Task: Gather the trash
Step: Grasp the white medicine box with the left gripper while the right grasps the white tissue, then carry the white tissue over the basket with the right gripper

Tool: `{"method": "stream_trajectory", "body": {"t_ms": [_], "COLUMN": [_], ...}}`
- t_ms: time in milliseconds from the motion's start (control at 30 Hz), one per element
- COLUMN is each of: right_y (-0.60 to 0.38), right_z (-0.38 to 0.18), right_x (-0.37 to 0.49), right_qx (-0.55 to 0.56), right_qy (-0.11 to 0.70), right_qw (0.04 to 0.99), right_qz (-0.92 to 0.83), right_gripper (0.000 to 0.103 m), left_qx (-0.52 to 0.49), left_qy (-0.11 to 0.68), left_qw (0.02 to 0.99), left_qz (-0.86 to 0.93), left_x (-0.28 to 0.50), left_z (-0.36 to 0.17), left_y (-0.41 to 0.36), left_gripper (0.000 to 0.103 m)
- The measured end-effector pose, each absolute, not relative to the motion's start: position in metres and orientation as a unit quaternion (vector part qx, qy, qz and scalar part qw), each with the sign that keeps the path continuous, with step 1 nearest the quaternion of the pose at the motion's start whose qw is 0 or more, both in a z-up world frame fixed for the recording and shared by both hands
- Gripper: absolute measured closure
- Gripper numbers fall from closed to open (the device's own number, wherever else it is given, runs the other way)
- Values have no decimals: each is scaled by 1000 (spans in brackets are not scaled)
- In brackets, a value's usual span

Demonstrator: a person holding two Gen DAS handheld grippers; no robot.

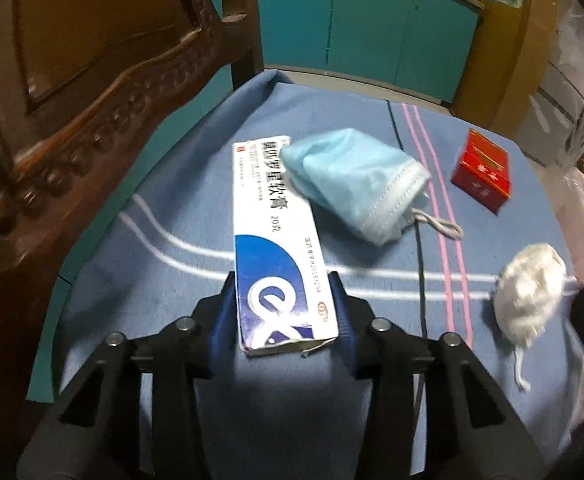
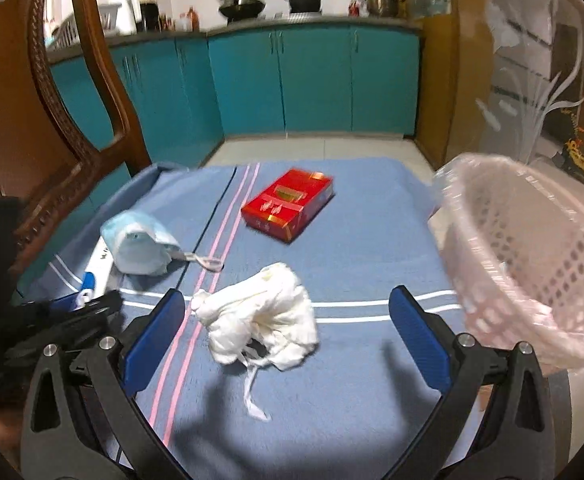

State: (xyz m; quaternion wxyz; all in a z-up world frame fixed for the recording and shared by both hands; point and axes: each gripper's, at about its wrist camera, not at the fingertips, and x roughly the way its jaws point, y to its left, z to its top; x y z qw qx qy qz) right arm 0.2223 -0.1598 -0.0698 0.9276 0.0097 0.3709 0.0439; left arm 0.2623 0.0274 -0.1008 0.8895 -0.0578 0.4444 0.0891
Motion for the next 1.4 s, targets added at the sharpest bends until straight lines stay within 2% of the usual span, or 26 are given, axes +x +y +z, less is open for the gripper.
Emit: {"method": "stream_trajectory", "body": {"t_ms": [100, 133, 233, 333, 533, 667, 867, 1400], "right_y": [-150, -146, -140, -142, -162, -174, -175, -169], "right_z": [-81, -84, -90, -80, -29, -5, -13, -15], "right_x": [234, 237, 242, 234, 181, 143, 144, 147], "right_qx": [-2, -12, -20, -13, 30, 40, 33, 17], "right_qy": [387, 391, 412, 409, 358, 315, 317, 322], "right_qw": [921, 919, 908, 910, 928, 943, 943, 941], "right_qz": [48, 47, 68, 75, 101, 101, 98, 104], "right_gripper": [6, 12, 50, 63, 63, 63, 63, 63], "left_qx": [-52, -50, -50, -52, -22, 0, 21, 21], "left_qy": [432, 423, 390, 351, 289, 286, 303, 312], "left_qw": [898, 903, 919, 935, 956, 957, 952, 949], "left_qz": [68, 58, 36, 9, -43, -53, -46, -40], "left_x": [240, 228, 196, 165, 138, 135, 143, 145], "left_z": [-86, -76, -49, -26, 6, 2, -15, -20], "left_y": [28, 28, 28, 24, -3, -19, -25, -19], "left_gripper": [61, 61, 61, 61, 61, 61, 61, 61]}}
